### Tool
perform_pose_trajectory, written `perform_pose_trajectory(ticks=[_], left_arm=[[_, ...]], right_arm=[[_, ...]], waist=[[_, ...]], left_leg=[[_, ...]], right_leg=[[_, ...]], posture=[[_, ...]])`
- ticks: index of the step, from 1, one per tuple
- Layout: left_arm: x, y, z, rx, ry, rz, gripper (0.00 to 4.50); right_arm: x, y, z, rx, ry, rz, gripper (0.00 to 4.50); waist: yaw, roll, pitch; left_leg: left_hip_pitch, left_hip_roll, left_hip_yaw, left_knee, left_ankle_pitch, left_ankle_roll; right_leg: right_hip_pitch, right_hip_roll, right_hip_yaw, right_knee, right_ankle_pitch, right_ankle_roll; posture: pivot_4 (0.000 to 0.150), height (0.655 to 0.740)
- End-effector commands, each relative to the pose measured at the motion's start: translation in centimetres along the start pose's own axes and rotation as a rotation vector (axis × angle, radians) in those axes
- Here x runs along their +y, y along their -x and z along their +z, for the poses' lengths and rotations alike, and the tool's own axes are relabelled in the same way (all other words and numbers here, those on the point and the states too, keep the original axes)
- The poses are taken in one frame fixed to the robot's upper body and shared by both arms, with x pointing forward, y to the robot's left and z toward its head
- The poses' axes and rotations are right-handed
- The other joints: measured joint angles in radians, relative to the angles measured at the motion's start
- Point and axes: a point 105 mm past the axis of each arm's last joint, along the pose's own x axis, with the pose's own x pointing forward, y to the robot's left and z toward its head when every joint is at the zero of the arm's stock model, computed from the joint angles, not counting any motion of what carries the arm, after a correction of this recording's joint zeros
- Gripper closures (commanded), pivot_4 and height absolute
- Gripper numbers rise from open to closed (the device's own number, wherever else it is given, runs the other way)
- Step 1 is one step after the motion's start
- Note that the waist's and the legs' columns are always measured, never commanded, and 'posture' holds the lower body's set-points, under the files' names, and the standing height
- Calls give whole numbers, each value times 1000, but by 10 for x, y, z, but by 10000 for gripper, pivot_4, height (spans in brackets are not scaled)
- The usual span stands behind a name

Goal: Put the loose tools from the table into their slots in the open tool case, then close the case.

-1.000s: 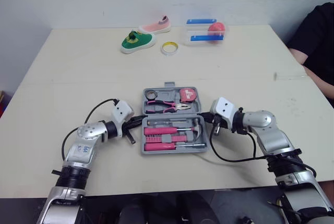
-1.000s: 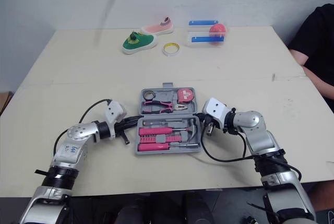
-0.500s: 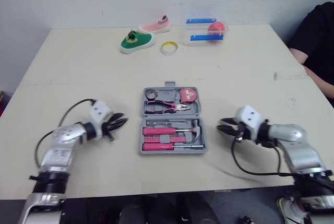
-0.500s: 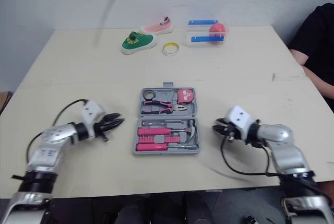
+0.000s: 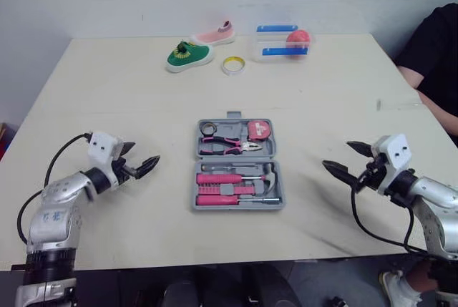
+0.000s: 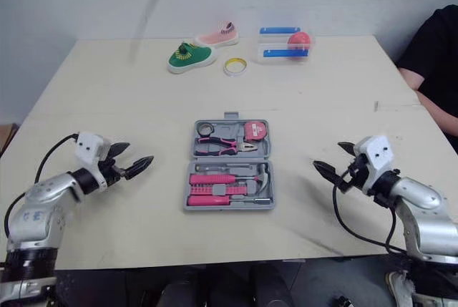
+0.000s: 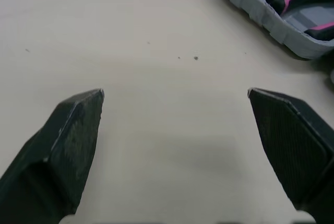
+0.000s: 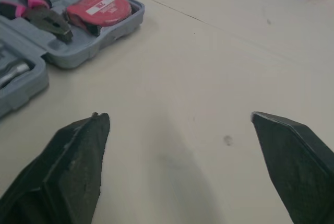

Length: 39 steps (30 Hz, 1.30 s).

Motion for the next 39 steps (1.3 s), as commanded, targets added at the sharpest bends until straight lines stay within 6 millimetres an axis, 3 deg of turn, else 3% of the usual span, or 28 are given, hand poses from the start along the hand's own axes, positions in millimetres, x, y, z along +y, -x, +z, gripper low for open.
perform_pose_trajectory(ticks=[1, 7, 11, 18, 23, 29, 39], left_arm=[[-18, -14, 43, -38, 29, -60, 290], [-28, -38, 50, 58, 96, -79, 290], [-33, -53, 54, 128, 78, -68, 290], [-38, -64, 54, 168, 89, -46, 290], [-45, -73, 49, 201, 95, -43, 290], [-48, -77, 43, 219, 103, -28, 290], [-45, -81, 37, 288, 74, -14, 290]], right_arm=[[23, -15, 22, 88, -102, 91, 0], [40, -40, 45, 196, -261, 146, 0], [44, -60, 58, 317, -287, 98, 0], [51, -80, 74, 364, -306, 65, 0], [52, -89, 65, 461, -239, 15, 0], [60, -97, 62, 462, -253, 36, 0], [59, -105, 44, 530, -251, -10, 0]], waist=[[2, -1, 2], [0, -1, 2], [3, -1, 3], [1, -1, 3], [2, -1, 3], [1, -1, 3], [-1, -1, 3]], left_leg=[[-1, 0, 0, 0, 1, 0], [-1, 0, 0, -2, 2, -7], [-20, 0, 2, 3, 8, -8], [-29, -1, 3, 4, 11, -9], [-30, 0, 3, 6, 11, -9], [-31, -1, 3, 8, 11, -8], [-31, 0, 2, 15, 11, -8]], right_leg=[[-1, 0, 0, 0, 0, 0], [-2, 2, 0, -1, -1, -1], [-22, 2, 1, 4, -1, 0], [-32, 2, 2, 7, -1, 0], [-33, 2, 1, 9, 0, 0], [-33, 2, 2, 10, 0, 1], [-33, 2, 2, 16, 1, 1]], posture=[[1500, 7400], [1500, 7400], [1500, 7400], [1500, 7400], [1500, 7400], [1500, 7400], [1500, 7400]])
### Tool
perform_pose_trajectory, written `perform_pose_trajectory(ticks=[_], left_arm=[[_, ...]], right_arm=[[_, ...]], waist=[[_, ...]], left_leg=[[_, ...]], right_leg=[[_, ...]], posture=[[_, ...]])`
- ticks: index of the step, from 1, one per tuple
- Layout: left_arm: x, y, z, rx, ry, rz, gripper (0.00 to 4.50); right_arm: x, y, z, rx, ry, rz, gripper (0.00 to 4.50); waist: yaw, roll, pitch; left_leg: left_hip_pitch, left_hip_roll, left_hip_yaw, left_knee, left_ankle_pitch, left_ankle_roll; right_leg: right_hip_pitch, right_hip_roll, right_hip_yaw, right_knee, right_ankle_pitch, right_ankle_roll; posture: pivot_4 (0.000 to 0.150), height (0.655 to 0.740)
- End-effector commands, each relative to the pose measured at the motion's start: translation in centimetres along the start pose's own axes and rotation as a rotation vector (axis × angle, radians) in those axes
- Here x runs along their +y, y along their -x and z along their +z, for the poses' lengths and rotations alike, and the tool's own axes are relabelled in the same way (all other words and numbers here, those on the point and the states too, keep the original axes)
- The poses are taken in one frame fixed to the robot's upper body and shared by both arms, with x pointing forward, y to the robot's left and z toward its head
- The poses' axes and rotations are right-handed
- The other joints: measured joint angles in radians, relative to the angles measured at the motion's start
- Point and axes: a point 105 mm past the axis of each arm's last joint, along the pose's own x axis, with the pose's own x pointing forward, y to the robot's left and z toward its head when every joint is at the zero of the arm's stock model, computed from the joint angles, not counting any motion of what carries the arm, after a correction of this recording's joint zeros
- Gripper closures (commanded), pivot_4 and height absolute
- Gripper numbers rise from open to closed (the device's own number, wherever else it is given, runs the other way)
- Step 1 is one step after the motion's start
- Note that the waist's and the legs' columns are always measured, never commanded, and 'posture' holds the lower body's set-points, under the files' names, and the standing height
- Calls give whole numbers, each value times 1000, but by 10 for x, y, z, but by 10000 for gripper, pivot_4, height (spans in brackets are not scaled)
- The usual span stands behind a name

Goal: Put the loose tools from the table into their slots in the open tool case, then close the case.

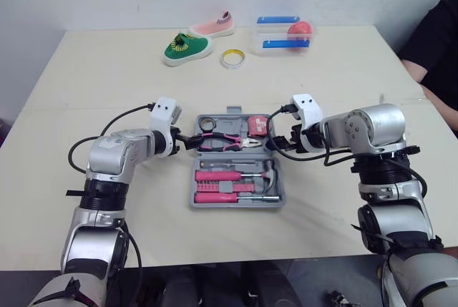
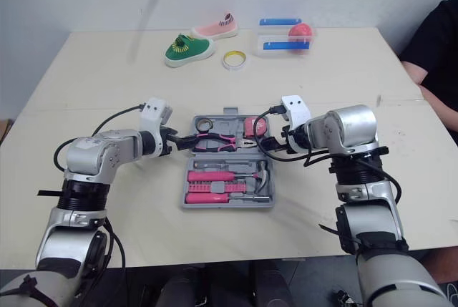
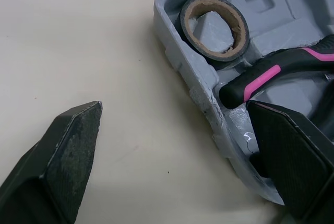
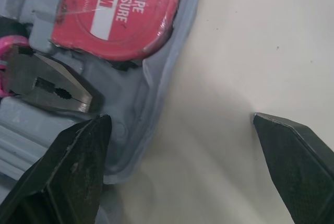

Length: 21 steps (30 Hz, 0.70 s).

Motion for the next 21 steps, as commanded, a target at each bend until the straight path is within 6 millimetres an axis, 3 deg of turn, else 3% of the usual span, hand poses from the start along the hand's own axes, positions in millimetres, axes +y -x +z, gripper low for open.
perform_pose_trajectory(ticks=[1, 3, 6, 9, 12, 13, 14, 21], left_arm=[[-3, -2, 0, 54, -30, -13, 290], [-11, -5, -2, 80, -44, -60, 5675], [-9, -6, -3, 115, -89, -29, 18037], [-22, -10, 0, 101, -33, -105, 32118], [-31, -11, 0, 82, -1, -145, 43057], [-31, -10, 0, 75, 2, -144, 44892], [-30, -9, 0, 67, 0, -141, 44997], [-29, -1, 28, -180, -28, -154, 44997]], right_arm=[[-1, -2, 2, 8, 10, -21, 0], [0, -6, -1, 23, -3, -17, 0], [0, -7, -1, 20, -11, -21, 8719], [2, -10, 0, 9, -32, -15, 23968], [5, -11, 2, -7, -41, -7, 39437], [6, -11, 4, -26, -48, -4, 44010], [6, -10, 7, -50, -56, -6, 44847], [18, 4, 21, -270, 72, 11, 44847]], waist=[[0, 0, 0], [0, 0, 0], [0, -1, -1], [0, -1, -1], [2, -1, -1], [2, -1, -1], [2, -1, -1], [3, -1, -1]], left_leg=[[0, 0, 0, 0, 0, 0], [0, 0, 0, 1, 0, 0], [1, 0, -1, 1, 0, 0], [1, 0, -1, 1, 0, 0], [2, 0, -1, 2, 0, 0], [2, 0, -1, 2, 0, 0], [3, 0, -1, 2, 0, 0], [3, 0, -1, 2, 1, 0]], right_leg=[[0, 0, 0, 1, 0, 0], [0, 0, 0, 1, 0, 0], [1, 0, 0, 1, 0, 0], [1, 0, 0, 2, 0, 0], [2, 0, 0, 3, 0, 0], [2, 0, 0, 3, 0, 0], [3, 0, 0, 3, 0, 0], [3, 0, 0, 4, 0, 0]], posture=[[1500, 7400], [1500, 7400], [1500, 7400], [1500, 7400], [1500, 7400], [1500, 7400], [1500, 7400], [1500, 7400]])
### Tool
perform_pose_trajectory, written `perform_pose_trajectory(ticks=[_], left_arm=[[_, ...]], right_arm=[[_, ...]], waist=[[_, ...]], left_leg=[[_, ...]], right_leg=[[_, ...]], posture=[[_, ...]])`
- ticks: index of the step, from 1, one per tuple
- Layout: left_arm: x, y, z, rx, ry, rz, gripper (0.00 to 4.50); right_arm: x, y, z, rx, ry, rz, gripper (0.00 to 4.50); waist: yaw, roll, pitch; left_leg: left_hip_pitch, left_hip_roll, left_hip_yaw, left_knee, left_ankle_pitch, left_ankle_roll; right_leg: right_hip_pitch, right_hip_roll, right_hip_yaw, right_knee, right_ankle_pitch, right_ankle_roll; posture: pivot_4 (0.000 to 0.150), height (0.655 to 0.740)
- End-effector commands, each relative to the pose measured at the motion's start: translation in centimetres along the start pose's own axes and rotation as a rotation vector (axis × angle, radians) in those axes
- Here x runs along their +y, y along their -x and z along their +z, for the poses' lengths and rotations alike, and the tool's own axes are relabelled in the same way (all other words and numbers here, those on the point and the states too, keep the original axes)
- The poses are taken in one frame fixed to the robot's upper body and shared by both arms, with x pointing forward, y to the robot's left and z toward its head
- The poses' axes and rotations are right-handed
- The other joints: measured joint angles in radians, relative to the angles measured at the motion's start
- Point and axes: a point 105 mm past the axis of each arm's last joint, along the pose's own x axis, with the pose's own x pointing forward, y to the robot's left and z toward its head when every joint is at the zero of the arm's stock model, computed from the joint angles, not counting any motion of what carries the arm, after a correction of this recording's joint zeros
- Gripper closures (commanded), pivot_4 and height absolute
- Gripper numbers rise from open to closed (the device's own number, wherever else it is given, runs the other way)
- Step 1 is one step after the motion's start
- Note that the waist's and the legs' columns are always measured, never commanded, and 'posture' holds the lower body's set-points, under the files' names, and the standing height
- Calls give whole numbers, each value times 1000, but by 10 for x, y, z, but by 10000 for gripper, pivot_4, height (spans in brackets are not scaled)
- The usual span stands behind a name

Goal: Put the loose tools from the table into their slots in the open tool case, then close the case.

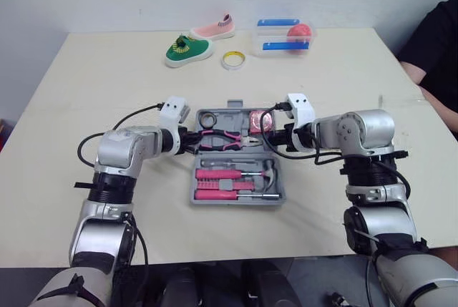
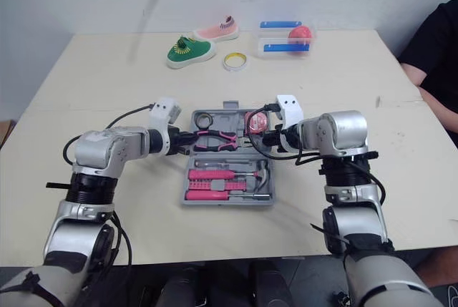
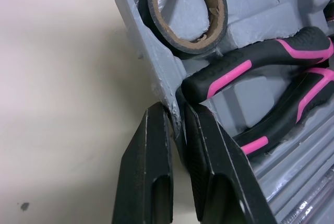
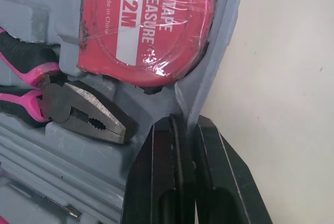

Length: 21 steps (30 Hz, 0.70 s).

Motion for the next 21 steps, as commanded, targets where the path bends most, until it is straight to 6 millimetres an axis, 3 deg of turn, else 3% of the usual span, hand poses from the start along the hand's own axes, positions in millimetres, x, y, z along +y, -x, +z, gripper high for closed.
perform_pose_trajectory(ticks=[1, 5, 8, 13, 15, 21], left_arm=[[-14, 7, 28, -186, -82, -71, 44997], [-12, 13, 29, -284, -208, -62, 44997], [-20, 19, 18, -356, -441, -101, 44997], [-18, 25, 1, -418, -609, -90, 44997], [-18, 30, -6, -443, -753, -74, 44997], [-22, 41, -33, -473, -936, -144, 44997]], right_arm=[[8, 11, 15, -135, 121, -16, 44847], [14, 23, 18, -314, 304, 8, 44847], [15, 39, 19, -530, 515, -24, 44847], [12, 46, -3, -641, 667, -13, 44847], [9, 49, -13, -669, 719, -18, 44847], [-6, 49, -58, -645, 890, -30, 44847]], waist=[[0, 0, 0], [2, 0, 0], [2, 0, 0], [5, 0, 0], [3, 0, 0], [5, 0, 0]], left_leg=[[0, 0, 0, 0, 0, 0], [-2, 0, 0, 0, 0, 0], [-3, -1, 0, -2, 0, 0], [-3, -1, 1, -2, -1, 0], [-3, -1, 2, -1, -1, 1], [-3, 0, 2, -1, -2, 3]], right_leg=[[0, 0, 0, 0, 0, 0], [-2, 0, 0, -1, 0, 0], [-1, 1, 0, -4, 0, 0], [0, 2, 0, -9, 1, 2], [0, 2, 1, -9, 2, 3], [1, 1, 1, -11, 3, 3]], posture=[[1500, 7400], [1500, 7400], [1500, 7400], [1500, 7400], [1500, 7400], [1500, 7400]])
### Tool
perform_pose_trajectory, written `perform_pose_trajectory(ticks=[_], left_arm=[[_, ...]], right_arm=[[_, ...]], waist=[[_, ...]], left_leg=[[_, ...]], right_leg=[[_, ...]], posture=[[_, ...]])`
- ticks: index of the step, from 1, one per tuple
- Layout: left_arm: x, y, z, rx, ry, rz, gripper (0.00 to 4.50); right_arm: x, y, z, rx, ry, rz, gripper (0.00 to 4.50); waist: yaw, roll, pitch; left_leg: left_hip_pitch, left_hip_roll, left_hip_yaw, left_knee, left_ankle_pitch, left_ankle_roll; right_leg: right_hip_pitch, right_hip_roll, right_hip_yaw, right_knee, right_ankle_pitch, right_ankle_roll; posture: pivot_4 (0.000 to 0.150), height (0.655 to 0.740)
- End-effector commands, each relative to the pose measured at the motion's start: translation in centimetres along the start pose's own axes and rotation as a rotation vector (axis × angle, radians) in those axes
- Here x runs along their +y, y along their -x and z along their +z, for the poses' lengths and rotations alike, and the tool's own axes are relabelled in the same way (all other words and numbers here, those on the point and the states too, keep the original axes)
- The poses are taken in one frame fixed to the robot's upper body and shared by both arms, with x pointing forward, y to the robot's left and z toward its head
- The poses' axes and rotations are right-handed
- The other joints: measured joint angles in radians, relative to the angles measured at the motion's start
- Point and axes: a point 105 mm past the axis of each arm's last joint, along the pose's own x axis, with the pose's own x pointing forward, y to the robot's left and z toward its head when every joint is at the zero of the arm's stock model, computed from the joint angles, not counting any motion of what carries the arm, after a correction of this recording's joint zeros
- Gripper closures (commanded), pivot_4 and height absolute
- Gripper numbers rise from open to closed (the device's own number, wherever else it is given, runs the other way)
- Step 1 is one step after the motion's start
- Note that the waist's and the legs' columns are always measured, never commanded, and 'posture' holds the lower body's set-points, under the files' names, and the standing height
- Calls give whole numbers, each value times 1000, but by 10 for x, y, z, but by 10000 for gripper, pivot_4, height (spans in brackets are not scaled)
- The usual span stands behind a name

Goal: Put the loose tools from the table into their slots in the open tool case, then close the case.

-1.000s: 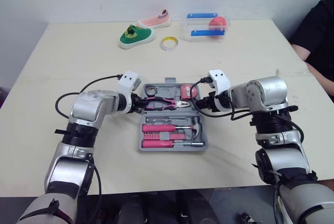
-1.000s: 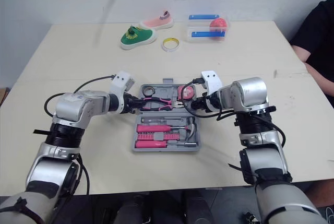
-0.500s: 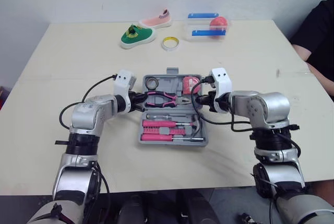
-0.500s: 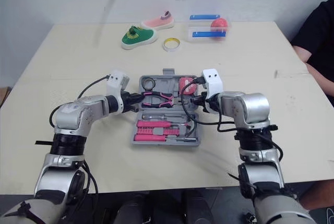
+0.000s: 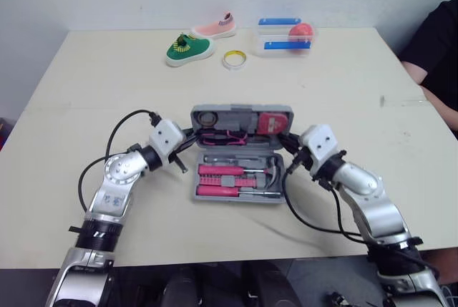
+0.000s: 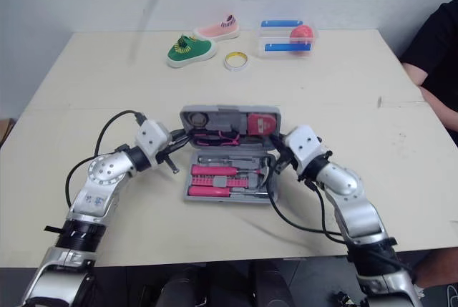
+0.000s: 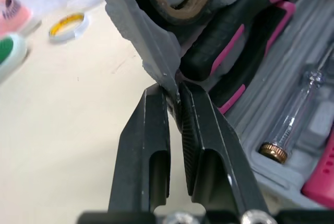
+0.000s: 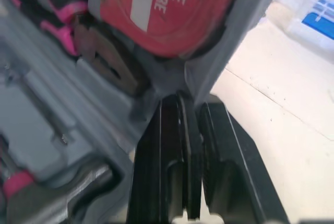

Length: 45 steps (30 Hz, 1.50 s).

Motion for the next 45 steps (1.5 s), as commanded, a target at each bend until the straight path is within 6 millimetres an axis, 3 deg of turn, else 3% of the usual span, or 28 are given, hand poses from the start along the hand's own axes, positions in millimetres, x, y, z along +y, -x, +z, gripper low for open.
perform_pose_trajectory(ticks=[1, 3, 6, 9, 11, 13, 14, 15, 17, 20, 25, 31, 32, 33, 35, 36, 37, 39, 42, 43, 45], left_arm=[[-17, 10, 0, -11, -135, -126, 44997], [-22, 12, 0, -24, -164, -153, 44997], [-25, 15, 1, -46, -229, -161, 33508], [-30, 20, 0, -59, -240, -201, 18996], [-29, 30, 0, -63, -333, -215, 9577], [-25, 52, -11, -3, -362, -246, 138], [-22, 67, -21, 57, -350, -265, 0], [-18, 84, -31, 119, -297, -271, 0], [-6, 111, -40, 193, -218, -239, 0], [12, 133, -41, 240, -94, -162, 0], [29, 134, -27, 207, 39, -82, 0], [29, 120, -16, 161, 127, -94, 0], [28, 116, -14, 153, 132, -99, 2606], [28, 113, -13, 148, 135, -102, 5487], [27, 98, -6, 104, 194, -116, 12987], [25, 90, -2, 87, 220, -141, 17566], [24, 81, -1, 83, 222, -163, 23765], [21, 68, -1, 91, 212, -218, 28738], [15, 55, -16, 154, 156, -272, 42346], [14, 52, -19, 159, 152, -273, 44436], [11, 39, -21, 142, 167, -276, 44436]], right_arm=[[2, 13, -5, -13, 163, 36, 44847], [7, 16, -3, -45, 234, 48, 44847], [16, 23, -9, -61, 354, 76, 45000], [15, 27, -7, -94, 414, 54, 45000], [16, 34, -3, -123, 500, 67, 37069], [9, 46, -6, -95, 582, 58, 28027], [5, 54, -12, -61, 600, 59, 23459], [1, 64, -23, 0, 589, 62, 18610], [-5, 83, -36, 73, 551, 62, 18610], [-11, 101, -40, 118, 507, 57, 18610], [-16, 111, -34, 115, 436, 53, 18610], [6, 114, -19, 49, 169, 142, 18610], [11, 114, -19, 55, 116, 169, 18289], [20, 115, -18, 78, 37, 229, 20810], [36, 117, 3, 21, -251, 308, 27411], [41, 116, 6, 24, -250, 343, 31712], [49, 115, 7, 41, -240, 387, 40341], [63, 115, 1, 102, -203, 480, 44749], [88, 122, -6, 168, -178, 640, 45000], [93, 123, -7, 178, -176, 664, 45000], [95, 119, -9, 175, -182, 653, 45000]], waist=[[-1, 0, 0], [-2, 0, 0], [-2, 0, 0], [-2, 0, 0], [-2, 0, 0], [-4, 0, 0], [-7, 0, 0], [-10, 0, 0], [-12, 0, 0], [-10, -2, 1], [-9, -2, 1], [-5, -2, 1], [-5, -2, 1], [-5, -2, 1], [-3, -2, 1], [0, -3, 1], [-2, -4, 1], [-1, -4, 1], [6, -4, 0], [8, -3, 0], [9, -4, 0]], left_leg=[[0, 0, 0, 0, 0, 0], [2, 0, 0, 0, 0, 0], [4, 0, 0, 0, 0, 1], [9, 0, 2, -1, -1, 1], [16, 1, 1, -2, -2, 1], [16, 1, 1, -2, -3, 1], [16, 2, 1, -3, -3, 0], [17, 2, 2, -4, -3, 0], [20, 2, 4, -7, -3, 0], [28, 2, 6, -15, -3, -1], [32, 2, 5, -17, -4, 2], [31, 2, 4, -17, -4, 0], [31, 2, 3, -17, -4, 0], [31, 2, 3, -16, -4, 0], [31, 2, 3, -16, -4, 0], [32, 2, 2, -16, -5, 2], [32, 2, -2, -15, -6, 4], [33, 2, -3, -15, -6, 4], [33, 1, -3, -15, -6, 4], [33, 1, -3, -16, -6, 4], [32, 1, -2, -15, -7, 5]], right_leg=[[0, 0, 0, 0, 0, 0], [2, 0, 0, 0, 0, 0], [4, 0, 0, 0, 0, 0], [8, 0, 1, -2, 0, 0], [15, 0, 0, -3, -1, -1], [15, 0, 0, -3, -1, -1], [15, 0, 0, -3, -1, -2], [15, 0, 0, -3, -2, -3], [15, 0, 2, -3, -2, -3], [19, -1, 2, -4, -4, -5], [22, -1, 1, -4, -4, -6], [23, -1, 1, -4, -4, -5], [24, -1, 1, -4, -4, -5], [24, -1, 1, -4, -4, -5], [25, -1, 1, -4, -4, -5], [25, -1, 1, -4, -4, -5], [28, 0, -1, -4, -4, -5], [30, 0, -1, -5, -4, -5], [30, 0, -2, -6, -4, -5], [30, 1, -2, -7, -4, -5], [29, 1, -2, -7, -4, -5]], posture=[[1500, 7400], [1500, 7400], [1500, 7400], [1500, 7400], [1500, 7400], [1500, 7400], [1500, 7400], [1500, 7400], [1500, 7400], [1500, 7400], [1500, 7400], [1500, 7400], [1500, 7400], [1500, 7400], [1500, 7400], [1500, 7400], [1500, 7400], [1500, 7400], [1500, 7400], [1500, 7400], [1500, 7400]])
